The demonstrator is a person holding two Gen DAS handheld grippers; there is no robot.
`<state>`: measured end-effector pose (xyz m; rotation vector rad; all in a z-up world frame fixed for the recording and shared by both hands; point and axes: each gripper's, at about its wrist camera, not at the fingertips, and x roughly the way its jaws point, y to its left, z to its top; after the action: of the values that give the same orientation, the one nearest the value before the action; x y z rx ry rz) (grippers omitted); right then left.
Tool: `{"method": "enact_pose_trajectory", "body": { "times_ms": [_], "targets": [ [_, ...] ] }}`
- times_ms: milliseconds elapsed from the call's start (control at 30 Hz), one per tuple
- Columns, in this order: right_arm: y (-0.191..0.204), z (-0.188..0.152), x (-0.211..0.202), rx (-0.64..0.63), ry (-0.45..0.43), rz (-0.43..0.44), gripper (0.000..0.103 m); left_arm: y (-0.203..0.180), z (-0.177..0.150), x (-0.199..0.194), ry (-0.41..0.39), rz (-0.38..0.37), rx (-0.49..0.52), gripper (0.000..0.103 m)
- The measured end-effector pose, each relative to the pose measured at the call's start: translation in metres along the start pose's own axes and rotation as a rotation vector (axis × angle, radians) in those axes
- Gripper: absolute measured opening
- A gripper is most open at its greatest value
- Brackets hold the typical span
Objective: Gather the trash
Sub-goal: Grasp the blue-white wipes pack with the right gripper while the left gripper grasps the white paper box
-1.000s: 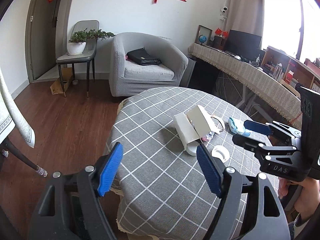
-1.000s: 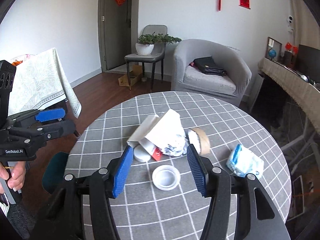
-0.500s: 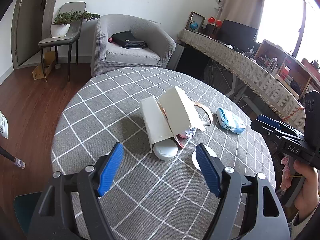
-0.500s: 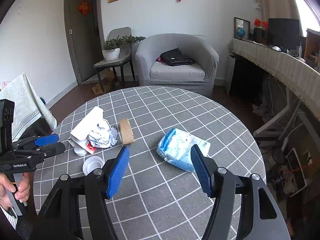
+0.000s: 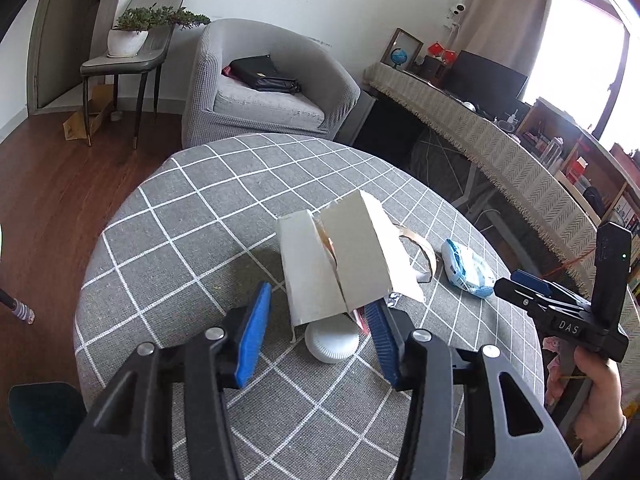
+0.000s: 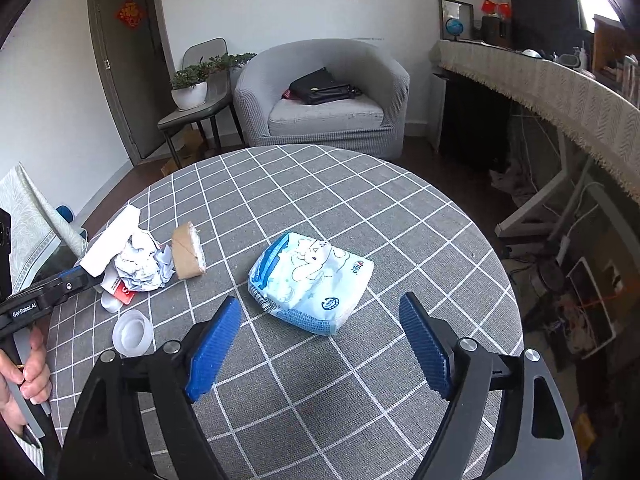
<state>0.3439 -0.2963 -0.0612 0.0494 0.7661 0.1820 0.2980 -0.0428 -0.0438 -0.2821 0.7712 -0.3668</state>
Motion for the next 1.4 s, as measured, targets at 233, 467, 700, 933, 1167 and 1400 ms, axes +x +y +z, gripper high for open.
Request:
{"method": "enact_pose_trajectory", "body": {
  "times_ms": [233,467,700,933,1167,1400],
  "targets": [
    [0.011,0.003,0.018,0.009,0.038,-0.016,0.088,-0.001,0.004,0.004,0.018,-0.034,0.002,0.037],
    [0.014,0.014,0.036,0.088,0.074,-0.04,0.089,-0.002,0.005,0.001,0.008,-0.035,0.012,0.036],
    [0.023,0.018,0.053,0.114,0.116,-0.118,0.09,0.006,0.004,-0.007,0.009,-0.047,0.011,0.035],
    [0.028,0.021,0.06,0.097,0.115,-0.176,0.083,0.013,0.005,-0.02,-0.003,-0.068,0.003,0.034],
    [0.026,0.024,0.059,0.105,0.098,-0.174,0.074,0.015,0.001,-0.025,-0.002,-0.07,0.007,0.032],
    [0.031,0.026,0.05,0.122,0.071,-0.158,0.073,0.018,0.001,-0.043,-0.035,-0.063,0.011,0.032]
  ]
}}
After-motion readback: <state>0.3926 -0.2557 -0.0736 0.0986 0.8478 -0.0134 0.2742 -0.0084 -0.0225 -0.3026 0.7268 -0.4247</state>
